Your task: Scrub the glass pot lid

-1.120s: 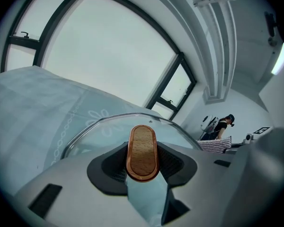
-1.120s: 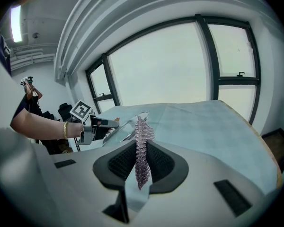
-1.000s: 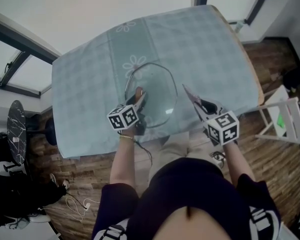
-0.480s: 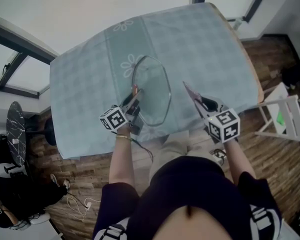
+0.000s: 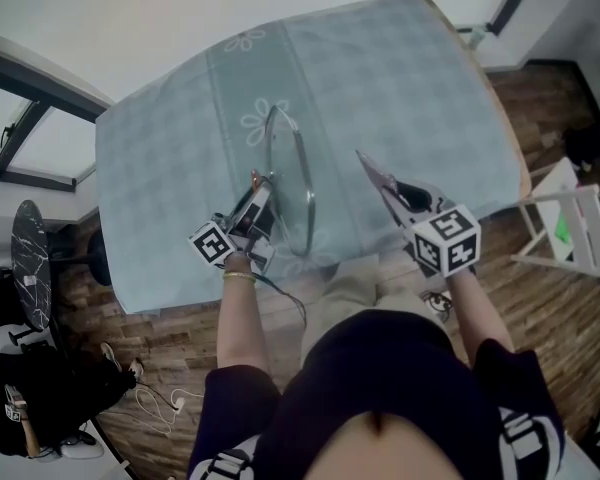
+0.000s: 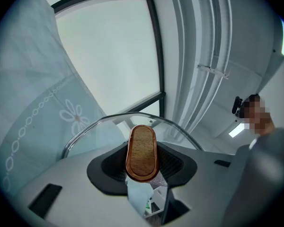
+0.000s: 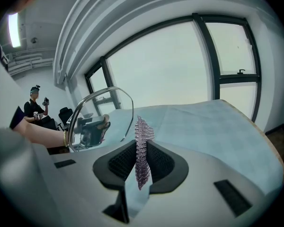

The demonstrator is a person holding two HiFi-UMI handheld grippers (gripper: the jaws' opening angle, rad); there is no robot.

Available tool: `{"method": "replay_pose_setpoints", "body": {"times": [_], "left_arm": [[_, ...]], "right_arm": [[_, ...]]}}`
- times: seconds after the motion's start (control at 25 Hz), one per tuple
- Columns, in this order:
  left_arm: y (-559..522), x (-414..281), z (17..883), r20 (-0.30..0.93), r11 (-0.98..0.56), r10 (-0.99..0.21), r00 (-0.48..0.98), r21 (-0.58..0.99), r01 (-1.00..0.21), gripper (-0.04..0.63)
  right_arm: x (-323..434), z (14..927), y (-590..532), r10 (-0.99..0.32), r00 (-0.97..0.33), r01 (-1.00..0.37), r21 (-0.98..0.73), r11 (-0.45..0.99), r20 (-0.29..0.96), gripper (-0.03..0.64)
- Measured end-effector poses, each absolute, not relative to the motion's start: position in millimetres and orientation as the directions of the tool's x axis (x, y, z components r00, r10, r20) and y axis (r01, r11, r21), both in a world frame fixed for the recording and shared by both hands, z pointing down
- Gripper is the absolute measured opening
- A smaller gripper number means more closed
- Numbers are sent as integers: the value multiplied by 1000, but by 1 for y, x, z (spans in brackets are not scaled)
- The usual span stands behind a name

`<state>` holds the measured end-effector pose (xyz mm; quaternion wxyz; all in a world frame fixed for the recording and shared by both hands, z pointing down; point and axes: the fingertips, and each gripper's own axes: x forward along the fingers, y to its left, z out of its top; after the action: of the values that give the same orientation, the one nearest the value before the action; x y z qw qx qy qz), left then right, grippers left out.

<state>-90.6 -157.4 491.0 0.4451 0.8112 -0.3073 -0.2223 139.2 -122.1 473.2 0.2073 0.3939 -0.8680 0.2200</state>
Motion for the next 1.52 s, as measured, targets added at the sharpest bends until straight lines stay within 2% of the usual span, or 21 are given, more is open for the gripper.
{"method": "replay_pose_setpoints", "body": {"times": [0.28,0.84,1.16,1.52], "left_arm": [[-148,-101,489,-144,-435,-679,720,869,-237,166],[-135,-123,487,-233,-451,-654,719,884,-124,166],[-136,-124,487,-254,-461,-637,728,882,-95,166],[-135,-122,488,-251,-468,-616,746,879,-90,166]], "right_arm": [[120,466,-130,-579,-647,-742,-239,626,496,66],[28,430,-171,-502,-809,-587,-377,717,305,66],[-11,431,-180,-432,-857,-515,-415,751,281,66],[-20,427,-186,-427,-876,-478,-507,717,223,66]]}}
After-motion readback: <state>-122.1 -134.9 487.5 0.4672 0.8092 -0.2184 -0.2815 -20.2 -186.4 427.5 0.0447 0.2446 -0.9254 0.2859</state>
